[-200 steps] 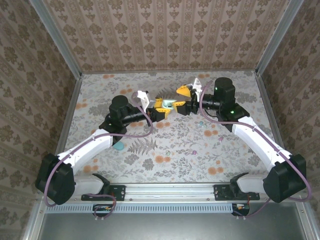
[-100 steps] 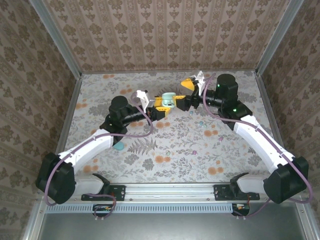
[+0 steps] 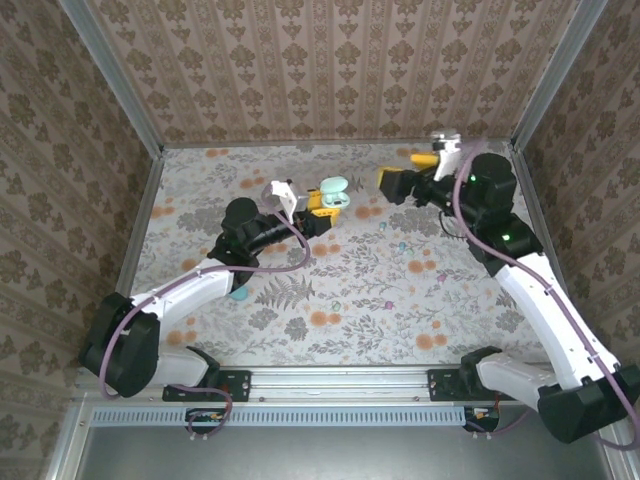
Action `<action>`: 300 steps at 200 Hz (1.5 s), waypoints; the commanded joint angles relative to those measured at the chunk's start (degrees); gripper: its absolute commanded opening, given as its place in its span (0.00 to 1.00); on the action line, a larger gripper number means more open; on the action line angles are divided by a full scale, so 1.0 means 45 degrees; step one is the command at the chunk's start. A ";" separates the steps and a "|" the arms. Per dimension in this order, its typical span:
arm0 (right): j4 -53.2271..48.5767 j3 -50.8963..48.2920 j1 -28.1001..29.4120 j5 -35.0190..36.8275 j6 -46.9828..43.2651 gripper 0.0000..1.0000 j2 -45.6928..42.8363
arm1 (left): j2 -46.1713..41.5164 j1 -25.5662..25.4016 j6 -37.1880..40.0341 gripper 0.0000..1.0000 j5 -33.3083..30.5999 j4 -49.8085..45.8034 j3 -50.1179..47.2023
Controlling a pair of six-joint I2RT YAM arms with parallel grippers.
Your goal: Insert wireless bluetooth earbuds into charging case
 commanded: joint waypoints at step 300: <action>-0.7082 0.1762 -0.1209 0.0973 0.0143 0.43 1.0611 | -0.1261 0.0469 0.0581 0.34 -0.0090 -0.0333 0.0394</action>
